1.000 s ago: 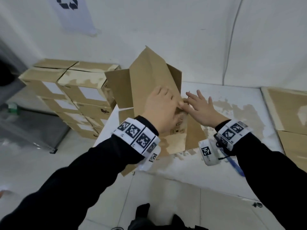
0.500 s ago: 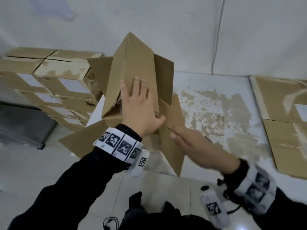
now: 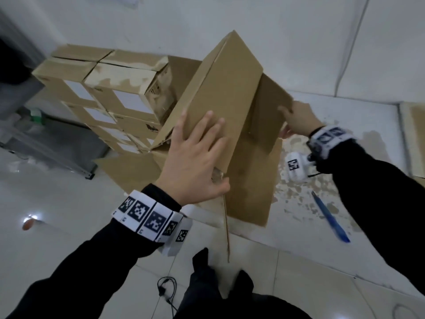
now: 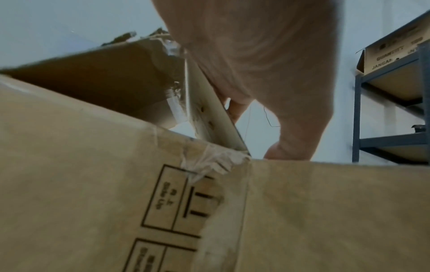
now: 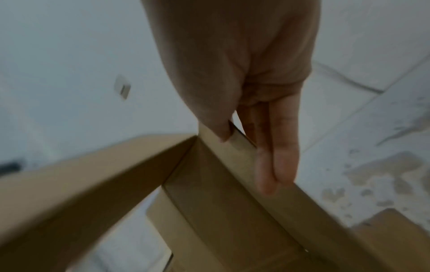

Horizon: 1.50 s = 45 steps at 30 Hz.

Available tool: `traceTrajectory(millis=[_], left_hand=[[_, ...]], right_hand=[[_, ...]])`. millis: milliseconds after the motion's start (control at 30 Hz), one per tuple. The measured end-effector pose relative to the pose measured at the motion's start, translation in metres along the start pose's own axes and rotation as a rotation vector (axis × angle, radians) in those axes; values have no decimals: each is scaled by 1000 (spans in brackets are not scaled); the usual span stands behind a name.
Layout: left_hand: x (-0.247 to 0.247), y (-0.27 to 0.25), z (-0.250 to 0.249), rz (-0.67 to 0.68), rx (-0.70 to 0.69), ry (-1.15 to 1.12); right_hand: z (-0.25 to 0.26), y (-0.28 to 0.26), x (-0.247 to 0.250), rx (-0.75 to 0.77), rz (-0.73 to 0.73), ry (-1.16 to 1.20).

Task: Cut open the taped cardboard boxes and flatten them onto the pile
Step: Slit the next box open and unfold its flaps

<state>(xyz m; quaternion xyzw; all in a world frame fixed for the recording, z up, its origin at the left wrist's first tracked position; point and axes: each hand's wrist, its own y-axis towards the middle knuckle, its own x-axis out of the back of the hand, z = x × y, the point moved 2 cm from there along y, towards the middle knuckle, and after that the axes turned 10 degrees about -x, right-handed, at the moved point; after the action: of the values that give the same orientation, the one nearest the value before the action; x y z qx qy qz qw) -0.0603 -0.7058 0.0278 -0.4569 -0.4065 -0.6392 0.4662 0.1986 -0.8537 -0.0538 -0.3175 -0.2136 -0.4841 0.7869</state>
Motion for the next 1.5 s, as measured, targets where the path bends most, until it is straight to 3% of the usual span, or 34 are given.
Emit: traceTrajectory(millis=[100, 200, 300, 400, 500, 600, 700, 800, 900, 1000, 1067, 1100, 1167, 1233, 1367, 1500], left_hand=[[-4, 4, 3, -78, -84, -21], [-13, 23, -1, -123, -159, -42], [-30, 57, 1, -119, -171, -54], [-57, 97, 1, -47, -150, -40], [-101, 131, -3, 158, -141, -35], [-159, 145, -9, 383, -153, -59], [-206, 146, -10, 486, -102, -142], [-220, 158, -4, 460, -138, -177], [-208, 175, 3, 394, -268, -305], [-194, 166, -1, 37, -452, -490], [-198, 145, -3, -122, -458, -564], [-206, 134, -3, -38, -420, -581], [-233, 118, 6, 348, -272, -615], [-258, 106, 30, 615, -164, -581], [-278, 87, 91, 637, -75, -591], [-274, 84, 98, 622, -85, -622]], right_hand=[[-38, 13, 46, -130, -82, 286], [-67, 16, 73, -195, -237, 325], [-64, -16, 66, -123, -293, 305], [-43, -98, 26, -34, -170, 568], [-32, -173, -52, 21, 69, 638], [-51, -174, -124, -103, 87, 443], [-84, -142, -143, -346, -28, 345], [-107, -120, -127, -483, -120, 297], [-126, -96, -96, -502, -248, 136], [-130, -74, -99, -502, -308, -137], [-119, -69, -124, -444, -234, -299], [-109, -69, -142, -369, -169, -336], [-93, -72, -178, -235, -32, -415], [-96, -75, -195, -220, -13, -491], [-132, -84, -162, -477, -35, -447], [-122, -85, -139, -535, -64, -437]])
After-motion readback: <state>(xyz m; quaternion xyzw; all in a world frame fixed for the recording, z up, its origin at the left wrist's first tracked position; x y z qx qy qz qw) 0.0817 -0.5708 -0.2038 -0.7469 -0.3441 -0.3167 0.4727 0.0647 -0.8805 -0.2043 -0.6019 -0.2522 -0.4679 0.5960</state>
